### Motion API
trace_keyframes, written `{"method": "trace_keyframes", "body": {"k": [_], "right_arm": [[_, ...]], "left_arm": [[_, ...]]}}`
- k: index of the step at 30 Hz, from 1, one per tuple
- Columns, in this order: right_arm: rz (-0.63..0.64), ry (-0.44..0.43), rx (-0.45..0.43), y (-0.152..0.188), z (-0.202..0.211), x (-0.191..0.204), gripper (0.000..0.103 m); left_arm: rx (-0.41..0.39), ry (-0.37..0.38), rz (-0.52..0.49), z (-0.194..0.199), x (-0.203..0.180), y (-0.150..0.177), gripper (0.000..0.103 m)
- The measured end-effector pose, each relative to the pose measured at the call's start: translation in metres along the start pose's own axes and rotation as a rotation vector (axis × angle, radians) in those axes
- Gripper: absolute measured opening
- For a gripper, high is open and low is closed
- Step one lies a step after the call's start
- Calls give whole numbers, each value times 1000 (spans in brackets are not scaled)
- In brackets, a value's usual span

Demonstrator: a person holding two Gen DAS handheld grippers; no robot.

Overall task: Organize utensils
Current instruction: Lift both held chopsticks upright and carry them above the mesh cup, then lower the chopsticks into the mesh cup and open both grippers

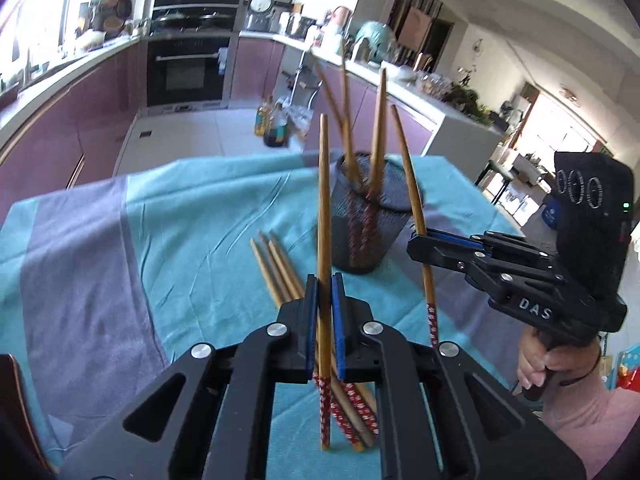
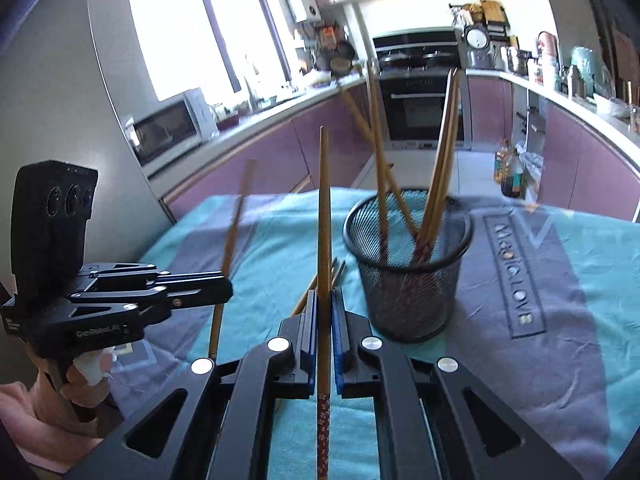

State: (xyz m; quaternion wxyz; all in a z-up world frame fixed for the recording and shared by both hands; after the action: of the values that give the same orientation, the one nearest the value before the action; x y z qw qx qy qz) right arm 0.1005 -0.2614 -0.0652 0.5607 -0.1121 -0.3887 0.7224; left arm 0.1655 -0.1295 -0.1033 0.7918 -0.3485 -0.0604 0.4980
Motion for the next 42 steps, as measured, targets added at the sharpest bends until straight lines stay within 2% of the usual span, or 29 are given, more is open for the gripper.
{"method": "trace_keyframes", "body": {"k": [11,23,31,38,42], "right_arm": [[12,19,-102,-25,24,-6,6],[-11,55,-220,-73,37,-26,6],[-11,85,-295,-103,41,-34,6],[-23,129,-320,-116,29,-44,6],[-30,155,-299,-114,15,-51,6]], "left_arm": [[-72,57,-18,30,-13,-27,7],[-175,121,-26,57,-36,-80,7],[-245,103,-74,78,-59,-119,7],[-189,51,-105,60,-71,-130,7],[-142,28,-117,44,-77,-128,7]]}}
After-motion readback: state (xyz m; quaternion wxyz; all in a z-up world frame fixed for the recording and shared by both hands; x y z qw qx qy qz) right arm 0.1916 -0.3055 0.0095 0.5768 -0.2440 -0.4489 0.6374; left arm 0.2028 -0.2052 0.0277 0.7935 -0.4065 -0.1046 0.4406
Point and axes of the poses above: each gripper's, at about its wrist camera, not at the fingertips, and z roughly against the way its jaws point, x to its left, y to its underside, the point moved 7 cm from there along -z, roughly the way its jaws point, and after that the axes turned 8 degrees about x, right-handed, at the moved point
